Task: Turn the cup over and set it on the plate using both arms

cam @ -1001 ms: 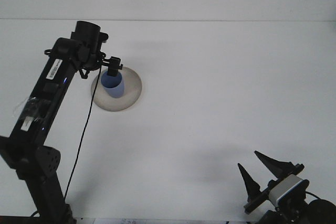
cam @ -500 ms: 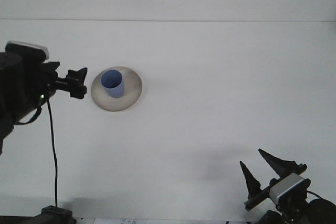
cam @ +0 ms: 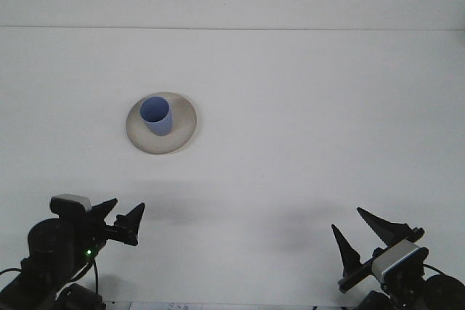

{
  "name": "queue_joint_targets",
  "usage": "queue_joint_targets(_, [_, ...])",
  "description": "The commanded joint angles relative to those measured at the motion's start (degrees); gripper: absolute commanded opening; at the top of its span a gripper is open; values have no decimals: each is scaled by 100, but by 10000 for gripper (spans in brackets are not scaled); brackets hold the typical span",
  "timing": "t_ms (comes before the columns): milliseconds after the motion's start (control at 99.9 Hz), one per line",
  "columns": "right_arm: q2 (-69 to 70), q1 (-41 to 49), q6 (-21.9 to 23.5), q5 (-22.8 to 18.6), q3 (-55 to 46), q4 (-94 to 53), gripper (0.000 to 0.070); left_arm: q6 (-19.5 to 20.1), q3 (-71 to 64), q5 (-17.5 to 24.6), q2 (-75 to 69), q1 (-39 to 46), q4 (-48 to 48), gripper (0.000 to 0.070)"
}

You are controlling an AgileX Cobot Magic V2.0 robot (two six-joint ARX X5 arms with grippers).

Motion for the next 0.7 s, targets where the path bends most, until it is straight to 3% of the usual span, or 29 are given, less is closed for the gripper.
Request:
queue_joint_targets(0, [13, 39, 79, -9, 24, 2, 425, -415, -136, 7, -332, -52, 249, 499])
queue_joint_targets(40, [13, 39, 79, -9, 24, -17, 400, -415, -223, 4, -474, -61, 264, 469])
queue_joint_targets(70, [13, 42, 79, -9, 24, -31, 344, -417, -258, 7, -549, -59, 289, 390])
queue_joint_targets(100, [13, 42, 79, -9, 24, -46, 242, -420, -262, 7, -599, -59, 291, 258])
queue_joint_targets(150, [13, 42, 79, -7, 24, -70, 0, -420, -262, 20, -643, -61, 306, 0])
queue_joint_targets(690, [13, 42, 72, 4, 26, 33, 7, -413, -247, 2, -647, -59, 330, 16])
